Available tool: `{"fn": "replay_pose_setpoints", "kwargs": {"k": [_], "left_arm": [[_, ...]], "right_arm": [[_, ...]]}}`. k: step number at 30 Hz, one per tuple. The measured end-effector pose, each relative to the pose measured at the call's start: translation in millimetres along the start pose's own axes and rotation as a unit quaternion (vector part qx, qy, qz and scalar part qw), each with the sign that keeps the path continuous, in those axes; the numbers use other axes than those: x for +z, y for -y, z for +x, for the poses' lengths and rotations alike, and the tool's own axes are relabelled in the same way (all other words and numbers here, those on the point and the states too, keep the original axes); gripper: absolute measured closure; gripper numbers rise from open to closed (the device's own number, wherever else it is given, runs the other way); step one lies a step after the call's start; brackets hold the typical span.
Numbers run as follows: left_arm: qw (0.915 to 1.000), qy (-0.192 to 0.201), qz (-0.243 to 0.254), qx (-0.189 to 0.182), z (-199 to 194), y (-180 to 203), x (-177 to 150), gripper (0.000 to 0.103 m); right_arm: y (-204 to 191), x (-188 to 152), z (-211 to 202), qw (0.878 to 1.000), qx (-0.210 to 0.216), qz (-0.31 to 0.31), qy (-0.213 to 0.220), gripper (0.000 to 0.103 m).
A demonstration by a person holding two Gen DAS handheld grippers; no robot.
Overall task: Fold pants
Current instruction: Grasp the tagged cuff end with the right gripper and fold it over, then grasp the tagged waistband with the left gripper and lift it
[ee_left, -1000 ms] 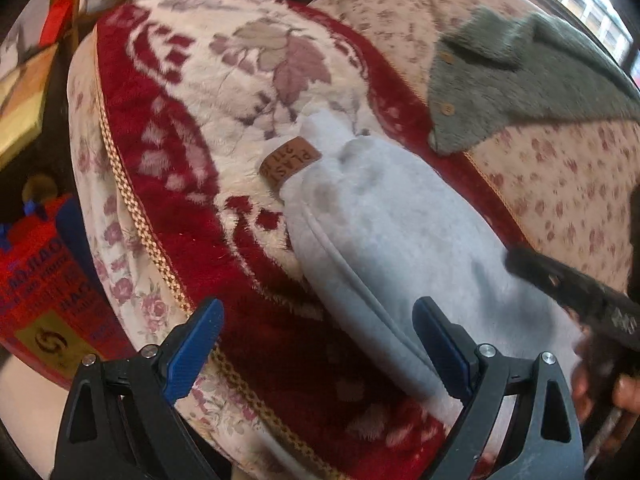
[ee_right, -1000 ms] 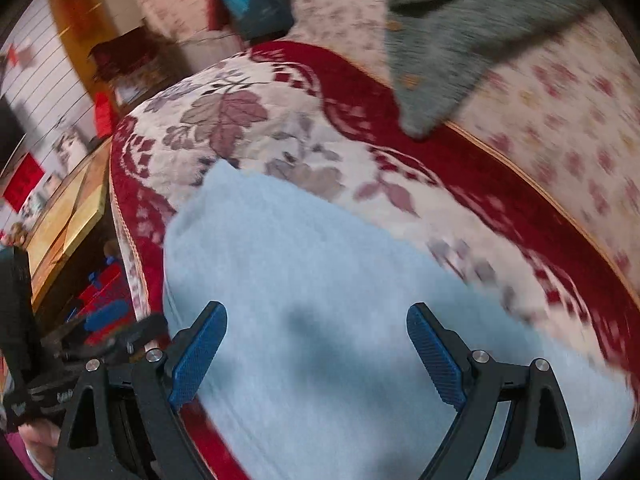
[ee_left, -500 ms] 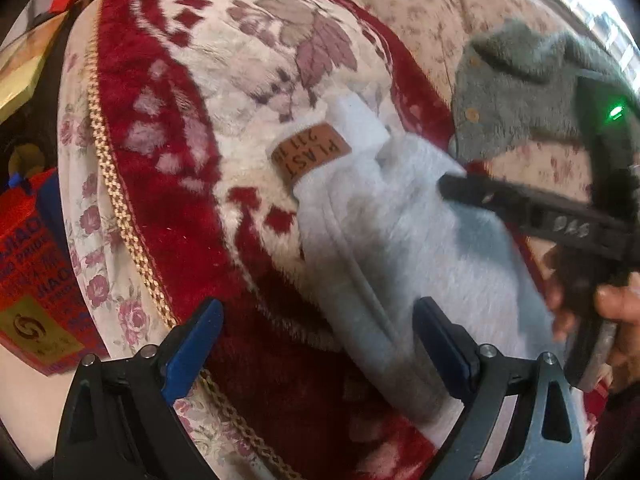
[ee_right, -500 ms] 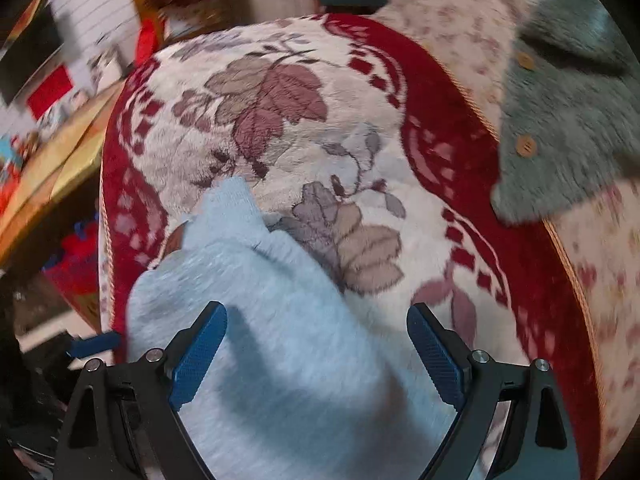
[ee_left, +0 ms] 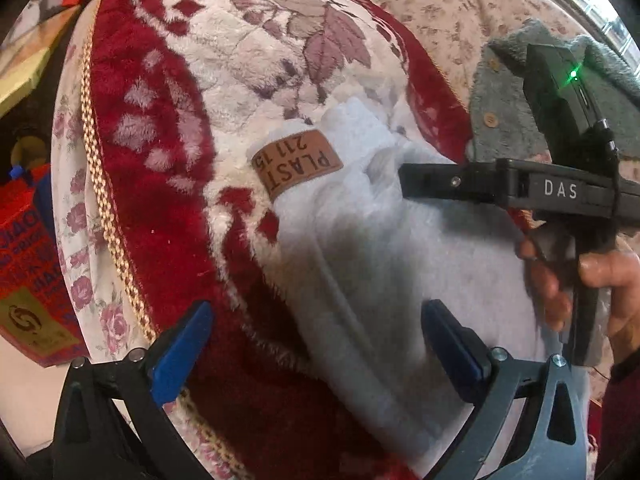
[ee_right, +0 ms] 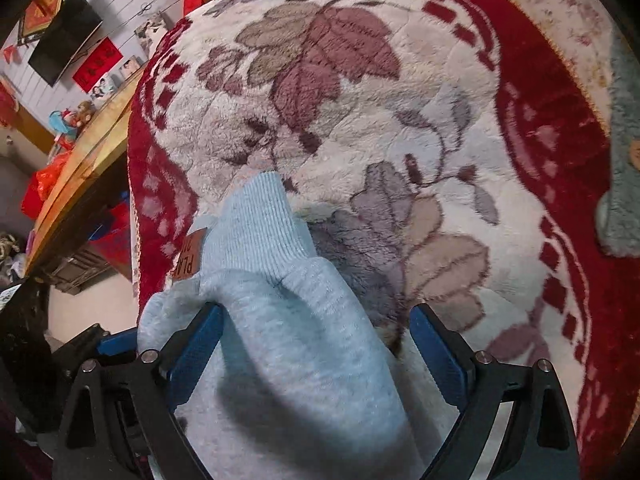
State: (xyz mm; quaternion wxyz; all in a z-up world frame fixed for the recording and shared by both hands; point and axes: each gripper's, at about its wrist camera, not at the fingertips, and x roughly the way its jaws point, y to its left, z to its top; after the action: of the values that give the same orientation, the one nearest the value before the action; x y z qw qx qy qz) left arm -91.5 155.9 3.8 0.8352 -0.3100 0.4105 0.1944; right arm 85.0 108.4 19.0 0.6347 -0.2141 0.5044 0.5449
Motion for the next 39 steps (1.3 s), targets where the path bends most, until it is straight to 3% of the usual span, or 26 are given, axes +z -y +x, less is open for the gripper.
{"fn": "replay_pose_setpoints", "kwargs": {"k": [3, 5, 6, 8, 9, 10, 15, 17, 20, 26, 30, 32, 39], "left_arm": [[0.9999, 0.01, -0.005, 0.011, 4.8, 3.7, 2.7, 0.0], [0.9999, 0.009, -0.006, -0.004, 7.3, 6.3, 6.5, 0.0], [0.9998, 0.008, -0.006, -0.017, 8.3, 8.1, 7.8, 0.001], [0.9994, 0.01, 0.001, -0.034, 8.4, 13.6, 8.6, 0.022], [0.9993, 0.015, 0.011, -0.034, 7.2, 17.1, 8.6, 0.043], [0.9988, 0.012, 0.013, -0.045, 7.7, 18.1, 9.2, 0.052], [0.9957, 0.027, 0.005, -0.089, -3.4, 14.2, 12.9, 0.074], [0.9936, 0.057, 0.026, -0.094, -17.0, 20.5, 12.3, 0.077], [0.987, 0.104, 0.066, -0.103, -40.2, 35.8, 9.0, 0.078], [0.9654, 0.18, 0.139, -0.127, -90.3, 70.8, -10.9, 0.078], [0.9412, 0.225, 0.215, -0.132, -123.0, 110.9, -41.1, 0.08], [0.9288, 0.24, 0.246, -0.139, -135.4, 129.2, -58.0, 0.08], [0.8975, 0.249, 0.323, -0.168, -152.9, 179.9, -108.1, 0.083]], "right_arm": [[0.2, -0.3, 5.1, 1.0, 0.012, -0.006, -0.001, 0.01], [-7.3, -1.6, 6.0, 0.999, 0.028, -0.027, -0.004, 0.033], [-14.1, -2.5, 3.7, 0.999, 0.014, -0.046, -0.002, 0.033], [-18.1, -2.5, 0.4, 0.998, 0.007, -0.057, -0.005, 0.04], [-20.8, -2.3, -2.6, 0.998, 0.002, -0.065, -0.007, 0.042], [-24.0, -2.4, -6.3, 0.997, -0.004, -0.074, -0.007, 0.048], [-37.7, -6.5, -29.6, 0.993, -0.039, -0.114, 0.003, 0.066], [-41.8, -8.4, -45.5, 0.991, -0.045, -0.121, 0.018, 0.074], [-49.9, -11.0, -69.7, 0.99, -0.049, -0.125, 0.04, 0.075], [-65.4, -33.8, -139.1, 0.986, -0.065, -0.124, 0.089, 0.075], [-72.6, -65.6, -182.8, 0.983, -0.083, -0.114, 0.119, 0.075], [-73.0, -88.2, -205.6, 0.981, -0.097, -0.104, 0.135, 0.075], [-63.8, -161.4, -255.2, 0.978, -0.112, -0.038, 0.174, 0.075]]}}
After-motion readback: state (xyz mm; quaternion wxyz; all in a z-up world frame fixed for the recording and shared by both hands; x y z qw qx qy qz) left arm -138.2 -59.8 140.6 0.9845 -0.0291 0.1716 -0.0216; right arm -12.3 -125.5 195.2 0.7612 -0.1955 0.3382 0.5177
